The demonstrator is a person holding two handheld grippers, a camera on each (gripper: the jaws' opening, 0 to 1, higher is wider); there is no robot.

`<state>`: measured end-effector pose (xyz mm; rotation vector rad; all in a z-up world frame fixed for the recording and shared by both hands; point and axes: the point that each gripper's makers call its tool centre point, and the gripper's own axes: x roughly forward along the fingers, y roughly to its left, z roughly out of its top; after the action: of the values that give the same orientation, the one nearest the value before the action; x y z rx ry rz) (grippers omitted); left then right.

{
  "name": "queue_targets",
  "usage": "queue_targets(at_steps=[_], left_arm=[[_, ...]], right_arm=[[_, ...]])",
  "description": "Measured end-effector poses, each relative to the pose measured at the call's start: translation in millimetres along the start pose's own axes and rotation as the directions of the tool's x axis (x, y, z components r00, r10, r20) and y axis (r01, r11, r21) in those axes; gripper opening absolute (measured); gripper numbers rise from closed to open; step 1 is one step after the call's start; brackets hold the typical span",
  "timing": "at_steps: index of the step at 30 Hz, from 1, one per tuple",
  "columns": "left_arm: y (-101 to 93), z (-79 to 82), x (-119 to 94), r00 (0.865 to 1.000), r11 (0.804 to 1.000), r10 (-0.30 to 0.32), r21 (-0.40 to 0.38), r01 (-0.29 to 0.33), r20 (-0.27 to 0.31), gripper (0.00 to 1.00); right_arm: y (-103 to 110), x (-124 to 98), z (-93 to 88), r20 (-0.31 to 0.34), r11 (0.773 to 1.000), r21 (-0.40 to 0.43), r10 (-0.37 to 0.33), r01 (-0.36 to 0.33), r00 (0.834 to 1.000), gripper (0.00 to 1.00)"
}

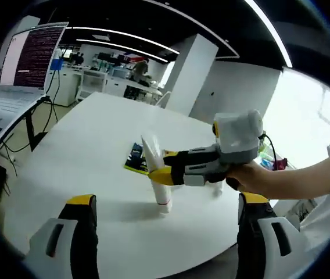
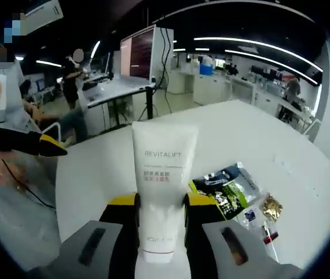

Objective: Arrange the skincare products in the storage area until every visible bottle or jar stands upright without overlapping.

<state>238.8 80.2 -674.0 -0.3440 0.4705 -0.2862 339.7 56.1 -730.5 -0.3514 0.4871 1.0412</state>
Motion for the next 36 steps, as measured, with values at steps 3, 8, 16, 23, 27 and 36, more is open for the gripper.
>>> queue_targets(at_steps=[3,8,16,23,27,36], left_arm=[[-7.8,3.9,3.3,1.000,1.000,-0.017,-0.001,0.017,0.006,0.92],[-23.8,6.9,9.5,0.999,0.999,-0.040,0.012,0.039,0.012,0.88],[-41.5,5.7,19.4,0.998,0.998,-0.063,0.025,0.063,0.020,0.73],[-62.0,5.3,26.9,0.994,0.994,-0.107,0.003,0.107,0.038,0.59],[-73.2,5.9,29.3,0.989,0.990,-0.142,0.025,0.141,0.034,0.50],[-96.3,15.3,26.9,0.975,0.971,-0.218,0.116,0.211,0.050,0.19]], right_arm=[[3.4,-14.5,-3.6,0.021,1.000,0.010,-0.016,0.016,1.000,0.28],[11.8,-35.7,-14.5,0.038,0.999,0.027,-0.038,0.037,0.999,0.28],[28.9,-70.8,-24.1,0.058,0.998,-0.003,-0.058,0.059,0.997,0.28],[43.7,-105.2,-7.6,0.111,0.995,-0.059,-0.072,0.079,0.991,0.28],[48.7,-120.3,0.5,0.138,0.993,-0.063,-0.085,0.095,0.987,0.28],[51.6,-135.3,5.0,0.153,0.990,-0.060,-0.116,0.127,0.981,0.29]])
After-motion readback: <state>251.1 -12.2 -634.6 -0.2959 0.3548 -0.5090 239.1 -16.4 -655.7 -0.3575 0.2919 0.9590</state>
